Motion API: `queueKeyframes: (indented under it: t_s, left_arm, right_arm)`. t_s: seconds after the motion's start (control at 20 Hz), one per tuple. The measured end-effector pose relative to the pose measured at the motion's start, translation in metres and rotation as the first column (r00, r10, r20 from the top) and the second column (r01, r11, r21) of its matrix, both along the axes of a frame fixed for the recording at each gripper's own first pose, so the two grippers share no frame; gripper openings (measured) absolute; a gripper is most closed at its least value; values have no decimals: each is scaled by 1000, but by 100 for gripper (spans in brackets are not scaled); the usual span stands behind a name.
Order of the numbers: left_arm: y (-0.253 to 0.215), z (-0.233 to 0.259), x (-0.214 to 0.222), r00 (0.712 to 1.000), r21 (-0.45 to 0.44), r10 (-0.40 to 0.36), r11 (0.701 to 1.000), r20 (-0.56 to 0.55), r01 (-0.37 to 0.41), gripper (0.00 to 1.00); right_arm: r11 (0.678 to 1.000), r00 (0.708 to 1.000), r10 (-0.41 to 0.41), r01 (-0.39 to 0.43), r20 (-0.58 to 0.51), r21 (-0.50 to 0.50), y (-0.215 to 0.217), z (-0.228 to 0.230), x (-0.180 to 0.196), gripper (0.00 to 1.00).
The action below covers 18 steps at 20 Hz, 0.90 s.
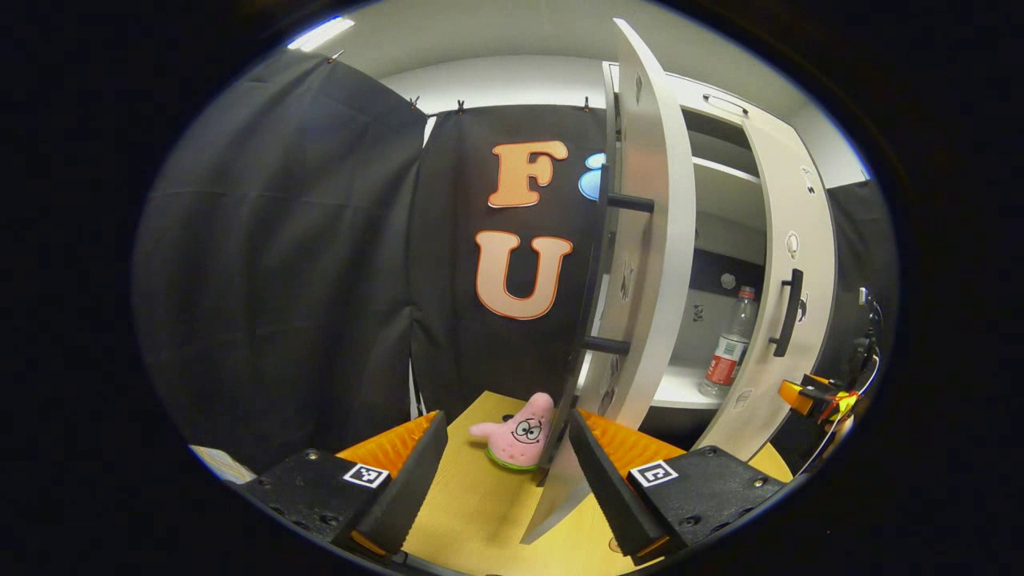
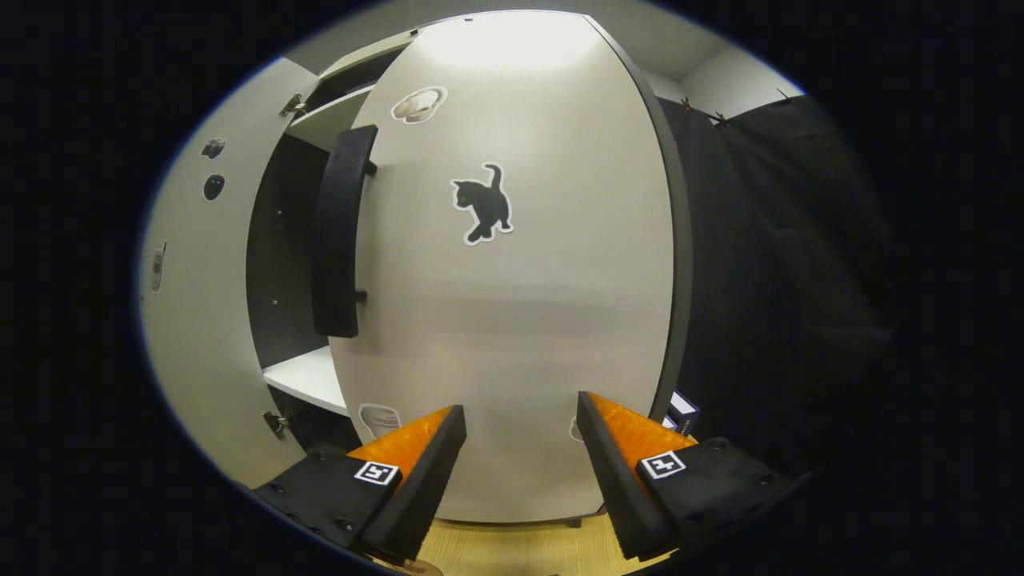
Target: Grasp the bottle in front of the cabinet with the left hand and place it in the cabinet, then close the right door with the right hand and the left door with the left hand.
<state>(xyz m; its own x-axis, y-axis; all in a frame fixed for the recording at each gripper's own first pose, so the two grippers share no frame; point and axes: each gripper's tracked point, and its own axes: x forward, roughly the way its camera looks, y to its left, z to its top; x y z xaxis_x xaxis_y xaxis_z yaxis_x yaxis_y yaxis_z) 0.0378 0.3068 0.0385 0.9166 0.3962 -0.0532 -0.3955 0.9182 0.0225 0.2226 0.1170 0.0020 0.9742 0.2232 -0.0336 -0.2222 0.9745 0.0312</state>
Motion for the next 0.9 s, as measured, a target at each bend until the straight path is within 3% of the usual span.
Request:
queueKeyframes:
  t_s: [0.35, 0.55, 0.9]
  left_arm:
    - [-36, -7, 15, 996, -7, -84, 996, -20, 84, 92]
    - [-66, -11, 30, 986, -14, -162, 987, -33, 161, 92]
    - [-96, -17, 46, 973, -40, -227, 973, -36, 226, 92]
  right_arm:
    - [1000, 998, 2, -3, 57, 19, -29, 36, -46, 94]
    - [1000, 998, 10, -10, 63, 9, -45, 42, -72, 94]
    - [1000, 996, 2, -1, 84, -9, -75, 53, -113, 94]
